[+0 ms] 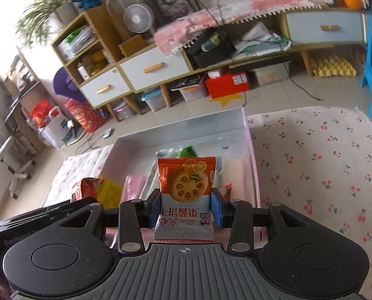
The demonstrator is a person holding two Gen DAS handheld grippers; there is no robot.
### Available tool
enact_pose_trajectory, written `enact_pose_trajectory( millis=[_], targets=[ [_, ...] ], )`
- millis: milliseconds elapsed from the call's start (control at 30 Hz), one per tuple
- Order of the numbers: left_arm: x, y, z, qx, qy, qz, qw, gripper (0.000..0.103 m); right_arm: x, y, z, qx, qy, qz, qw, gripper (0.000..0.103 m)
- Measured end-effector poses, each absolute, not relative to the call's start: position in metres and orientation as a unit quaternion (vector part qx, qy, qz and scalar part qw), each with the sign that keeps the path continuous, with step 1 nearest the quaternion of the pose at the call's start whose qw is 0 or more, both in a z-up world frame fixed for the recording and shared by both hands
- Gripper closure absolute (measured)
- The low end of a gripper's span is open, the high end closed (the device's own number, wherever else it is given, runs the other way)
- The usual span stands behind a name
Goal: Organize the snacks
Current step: 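Carry the red candy packet and orange biscuit packet over the pink box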
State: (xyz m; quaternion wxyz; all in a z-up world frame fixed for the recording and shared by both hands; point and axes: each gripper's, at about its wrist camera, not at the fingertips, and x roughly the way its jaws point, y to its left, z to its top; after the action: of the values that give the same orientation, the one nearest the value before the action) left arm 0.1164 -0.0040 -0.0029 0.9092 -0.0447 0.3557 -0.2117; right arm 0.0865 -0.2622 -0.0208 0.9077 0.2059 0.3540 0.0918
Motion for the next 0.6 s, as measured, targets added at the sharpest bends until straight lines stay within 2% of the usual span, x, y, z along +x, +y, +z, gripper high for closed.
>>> enact_pose_trajectory(
  millis=[600],
  targets=[
    [0.168,-0.028,-0.028,0.01,0.392,-0.171,0.904,0.068,0.173,-0.276,-0.043,0.194,0.381,0.054,0.902,0.064]
  ],
)
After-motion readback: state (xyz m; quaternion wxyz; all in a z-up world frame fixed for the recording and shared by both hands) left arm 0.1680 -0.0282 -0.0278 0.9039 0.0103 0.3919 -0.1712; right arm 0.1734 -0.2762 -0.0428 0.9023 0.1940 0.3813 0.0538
